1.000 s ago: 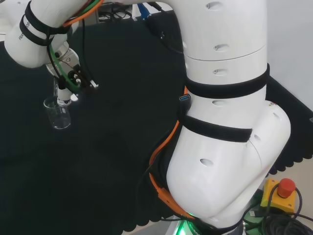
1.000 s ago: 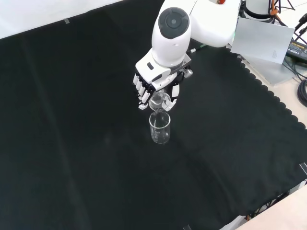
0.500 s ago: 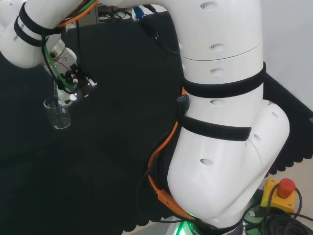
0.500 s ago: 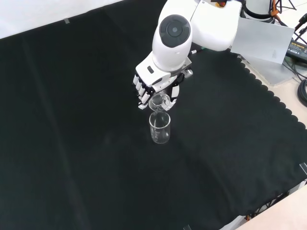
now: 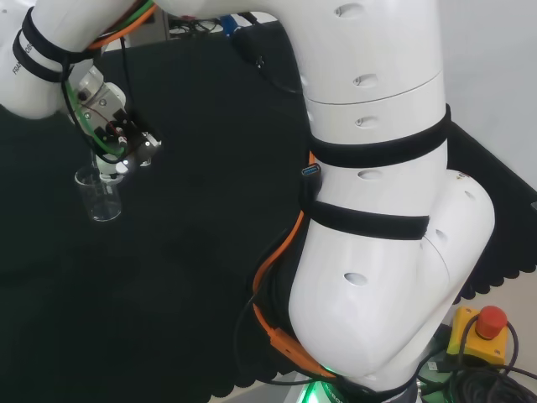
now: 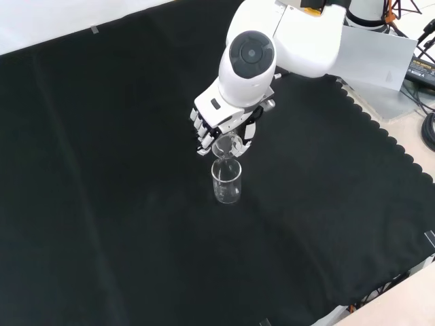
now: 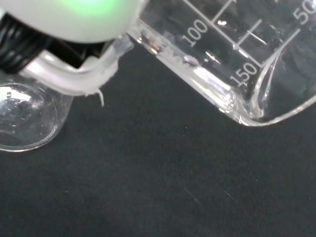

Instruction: Pour the water from the handheld beaker into the one on the table.

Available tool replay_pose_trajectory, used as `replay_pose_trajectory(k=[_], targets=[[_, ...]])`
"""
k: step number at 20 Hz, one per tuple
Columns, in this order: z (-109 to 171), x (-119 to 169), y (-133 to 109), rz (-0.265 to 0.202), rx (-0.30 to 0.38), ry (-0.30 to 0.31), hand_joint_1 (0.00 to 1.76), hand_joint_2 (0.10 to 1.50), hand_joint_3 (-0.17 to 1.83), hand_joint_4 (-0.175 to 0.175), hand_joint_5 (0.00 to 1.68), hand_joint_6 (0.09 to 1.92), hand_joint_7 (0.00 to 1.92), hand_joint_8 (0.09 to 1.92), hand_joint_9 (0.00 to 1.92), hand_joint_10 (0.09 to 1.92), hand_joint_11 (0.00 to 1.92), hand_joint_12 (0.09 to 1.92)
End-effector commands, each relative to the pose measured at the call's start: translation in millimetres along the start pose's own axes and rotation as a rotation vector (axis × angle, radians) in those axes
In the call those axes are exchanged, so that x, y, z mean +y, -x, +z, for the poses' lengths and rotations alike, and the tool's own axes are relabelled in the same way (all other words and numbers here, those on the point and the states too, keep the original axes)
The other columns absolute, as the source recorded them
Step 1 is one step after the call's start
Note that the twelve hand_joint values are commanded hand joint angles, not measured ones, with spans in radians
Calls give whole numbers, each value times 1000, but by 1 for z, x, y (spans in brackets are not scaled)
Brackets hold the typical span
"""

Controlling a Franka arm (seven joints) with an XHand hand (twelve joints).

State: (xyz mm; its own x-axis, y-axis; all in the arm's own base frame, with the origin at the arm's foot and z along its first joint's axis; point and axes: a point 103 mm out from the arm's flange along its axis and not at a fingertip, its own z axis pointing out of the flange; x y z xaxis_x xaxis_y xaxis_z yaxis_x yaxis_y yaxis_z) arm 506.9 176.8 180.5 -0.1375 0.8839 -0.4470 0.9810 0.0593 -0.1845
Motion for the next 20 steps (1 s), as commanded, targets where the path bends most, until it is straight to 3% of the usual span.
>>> replay_pose_trajectory(k=[1,20], targets=[[-2,-1,-1,7,-28,-8,1176,588,648,164,1550,125,1822,342,1624,577,1359,824],[-10,-3,-12,11,-87,-32,1175,591,645,167,1546,130,1816,349,1621,585,1364,821]])
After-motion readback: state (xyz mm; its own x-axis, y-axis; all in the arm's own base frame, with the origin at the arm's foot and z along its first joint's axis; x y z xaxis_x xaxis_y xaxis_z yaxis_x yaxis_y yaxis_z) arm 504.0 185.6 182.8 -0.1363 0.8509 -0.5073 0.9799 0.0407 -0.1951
